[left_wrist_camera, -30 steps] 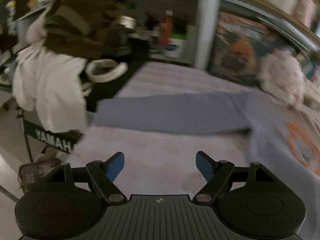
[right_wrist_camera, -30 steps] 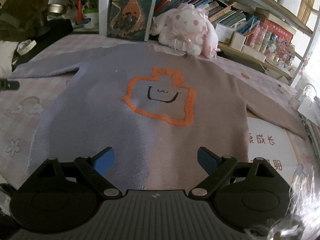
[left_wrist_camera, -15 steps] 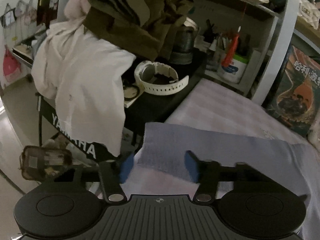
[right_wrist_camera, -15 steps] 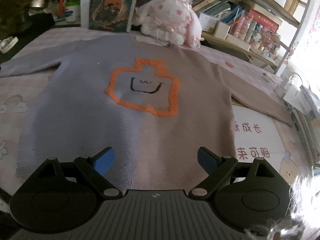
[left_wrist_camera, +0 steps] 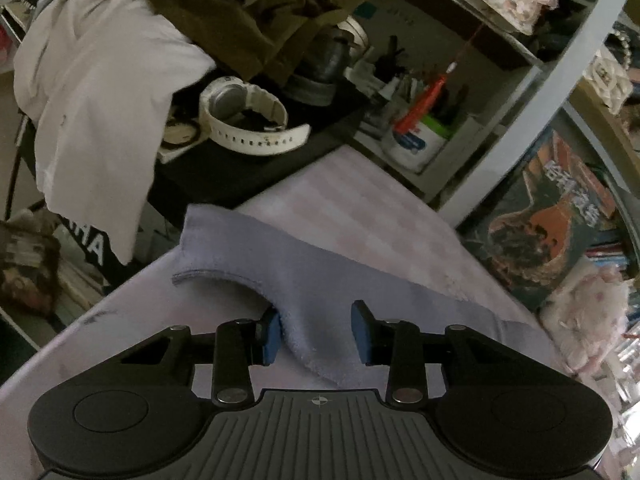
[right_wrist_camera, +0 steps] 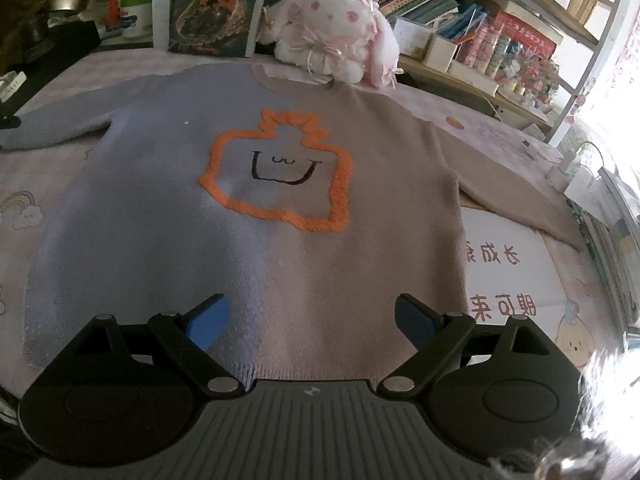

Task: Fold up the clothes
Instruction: 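Move the left tool to the lavender sleeve and grasp its cuff, then fold the lavender sleeve with the left tool across the sweater body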

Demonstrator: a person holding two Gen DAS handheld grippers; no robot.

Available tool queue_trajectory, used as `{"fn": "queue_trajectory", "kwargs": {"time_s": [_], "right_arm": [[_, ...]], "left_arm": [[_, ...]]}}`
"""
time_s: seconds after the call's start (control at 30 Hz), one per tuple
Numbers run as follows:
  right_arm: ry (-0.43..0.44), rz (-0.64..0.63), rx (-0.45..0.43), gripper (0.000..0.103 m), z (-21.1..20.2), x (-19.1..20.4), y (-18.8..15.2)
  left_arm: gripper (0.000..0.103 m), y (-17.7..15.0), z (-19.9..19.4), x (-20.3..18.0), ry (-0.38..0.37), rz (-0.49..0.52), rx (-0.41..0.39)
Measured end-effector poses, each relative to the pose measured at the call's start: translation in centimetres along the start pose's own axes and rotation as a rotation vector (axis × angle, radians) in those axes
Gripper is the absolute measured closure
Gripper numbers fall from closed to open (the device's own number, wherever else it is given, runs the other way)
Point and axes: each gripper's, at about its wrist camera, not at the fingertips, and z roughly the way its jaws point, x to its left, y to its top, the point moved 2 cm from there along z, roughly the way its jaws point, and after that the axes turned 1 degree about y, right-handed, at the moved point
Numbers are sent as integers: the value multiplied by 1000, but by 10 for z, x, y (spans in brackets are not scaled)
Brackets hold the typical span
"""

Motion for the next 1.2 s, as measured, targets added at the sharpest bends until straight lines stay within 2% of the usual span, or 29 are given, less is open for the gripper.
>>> {"fn": "queue_trajectory", "kwargs": {"time_s": [0.03,0.1,0.17,0.33,0.43,0.57,0.67,0.8,0.97,1.1,1.2], "right_arm": [[0,1,-1,13,0,-1,0],[-4,7,-5,13,-1,-3,-1],[-9,24,-3,13,-1,-7,-2],[-20,66,4,13,-1,-19,-6],[-21,75,10,13,-1,-25,-10],[-10,85,7,13,1,-34,-11],[13,88,4,13,4,-40,-12],[43,84,-8,13,9,-54,-12],[79,55,-38,13,13,-80,-8],[108,26,-60,14,17,-105,-7],[136,21,-64,14,22,-128,-8]], "left_arm": [[71,3,0,3,21,-25,-7],[85,8,2,6,61,-56,-1],[98,10,5,6,102,-36,4],[100,7,-6,-8,114,50,-52],[100,12,-22,-28,46,94,-114],[100,21,-43,-77,-85,173,-179],[100,17,-55,-122,-188,235,-195],[100,-1,-58,-191,-310,295,-178],[100,-36,-48,-277,-373,359,-147],[100,-72,-35,-331,-381,417,-107],[100,-100,-23,-359,-365,450,-80]]}}
